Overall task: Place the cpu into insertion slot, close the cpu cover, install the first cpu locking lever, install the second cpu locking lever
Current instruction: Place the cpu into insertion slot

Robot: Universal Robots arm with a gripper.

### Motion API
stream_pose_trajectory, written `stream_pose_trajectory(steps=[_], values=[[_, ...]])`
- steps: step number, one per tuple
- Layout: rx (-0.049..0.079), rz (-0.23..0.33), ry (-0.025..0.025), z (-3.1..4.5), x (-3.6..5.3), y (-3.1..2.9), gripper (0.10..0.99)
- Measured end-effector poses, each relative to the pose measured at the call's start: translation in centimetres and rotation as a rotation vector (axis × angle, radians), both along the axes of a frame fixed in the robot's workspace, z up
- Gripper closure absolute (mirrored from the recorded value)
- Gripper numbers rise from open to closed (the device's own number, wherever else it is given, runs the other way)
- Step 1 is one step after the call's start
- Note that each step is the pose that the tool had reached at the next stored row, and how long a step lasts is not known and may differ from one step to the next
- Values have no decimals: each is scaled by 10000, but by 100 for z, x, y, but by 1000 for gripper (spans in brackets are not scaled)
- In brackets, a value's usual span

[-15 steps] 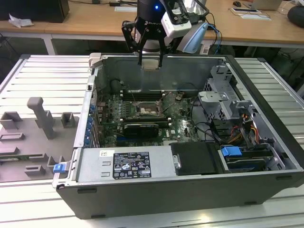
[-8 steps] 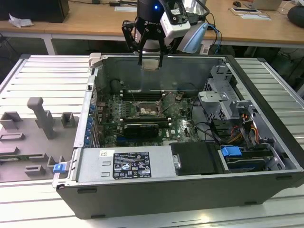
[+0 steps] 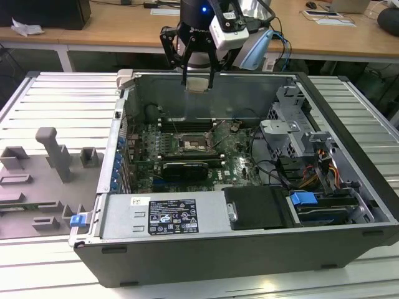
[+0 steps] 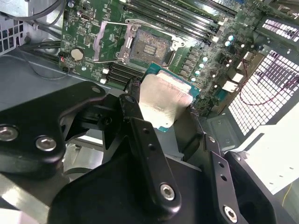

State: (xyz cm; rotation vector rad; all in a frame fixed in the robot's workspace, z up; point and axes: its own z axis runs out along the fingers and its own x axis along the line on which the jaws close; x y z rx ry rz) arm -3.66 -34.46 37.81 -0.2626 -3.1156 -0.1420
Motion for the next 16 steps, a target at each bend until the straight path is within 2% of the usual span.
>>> stream_pose_trajectory(steps=[16], values=[[0, -425, 1, 0, 0, 0, 553]])
